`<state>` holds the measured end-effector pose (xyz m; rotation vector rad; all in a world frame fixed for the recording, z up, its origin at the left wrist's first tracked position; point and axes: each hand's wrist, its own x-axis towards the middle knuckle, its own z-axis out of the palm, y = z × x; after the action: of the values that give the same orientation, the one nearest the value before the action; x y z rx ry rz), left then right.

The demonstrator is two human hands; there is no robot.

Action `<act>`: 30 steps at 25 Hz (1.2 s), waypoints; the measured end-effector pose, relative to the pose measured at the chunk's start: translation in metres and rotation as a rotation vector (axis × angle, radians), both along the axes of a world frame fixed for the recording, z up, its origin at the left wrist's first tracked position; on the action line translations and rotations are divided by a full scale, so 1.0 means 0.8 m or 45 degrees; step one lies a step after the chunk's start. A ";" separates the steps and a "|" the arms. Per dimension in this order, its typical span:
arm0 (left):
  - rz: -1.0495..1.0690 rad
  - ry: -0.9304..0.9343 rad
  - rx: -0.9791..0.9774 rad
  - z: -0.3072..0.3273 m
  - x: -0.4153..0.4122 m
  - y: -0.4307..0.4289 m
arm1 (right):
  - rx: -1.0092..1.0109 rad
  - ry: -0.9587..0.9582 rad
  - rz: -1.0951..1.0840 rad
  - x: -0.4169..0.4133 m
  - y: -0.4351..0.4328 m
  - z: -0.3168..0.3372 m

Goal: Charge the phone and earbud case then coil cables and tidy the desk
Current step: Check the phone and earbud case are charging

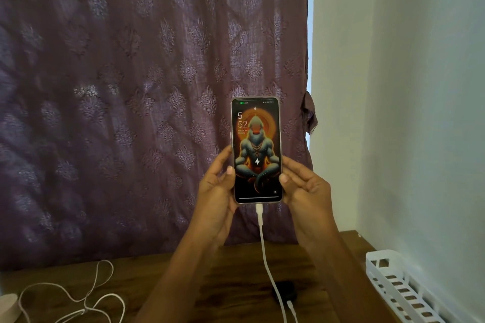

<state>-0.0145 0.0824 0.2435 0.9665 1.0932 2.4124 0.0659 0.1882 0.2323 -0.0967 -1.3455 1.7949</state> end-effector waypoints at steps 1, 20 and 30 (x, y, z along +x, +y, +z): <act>-0.003 0.000 0.003 0.000 0.001 -0.001 | -0.001 0.000 0.000 0.000 -0.001 0.000; 0.013 -0.014 -0.021 0.006 0.005 -0.011 | -0.013 0.000 -0.008 0.000 -0.006 0.000; 0.006 0.015 -0.034 0.004 0.001 -0.013 | -0.018 0.012 -0.004 -0.003 -0.008 0.000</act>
<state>-0.0136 0.0720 0.2465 0.9714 1.1301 2.3922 0.0639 0.1818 0.2320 -0.0977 -1.3256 1.8000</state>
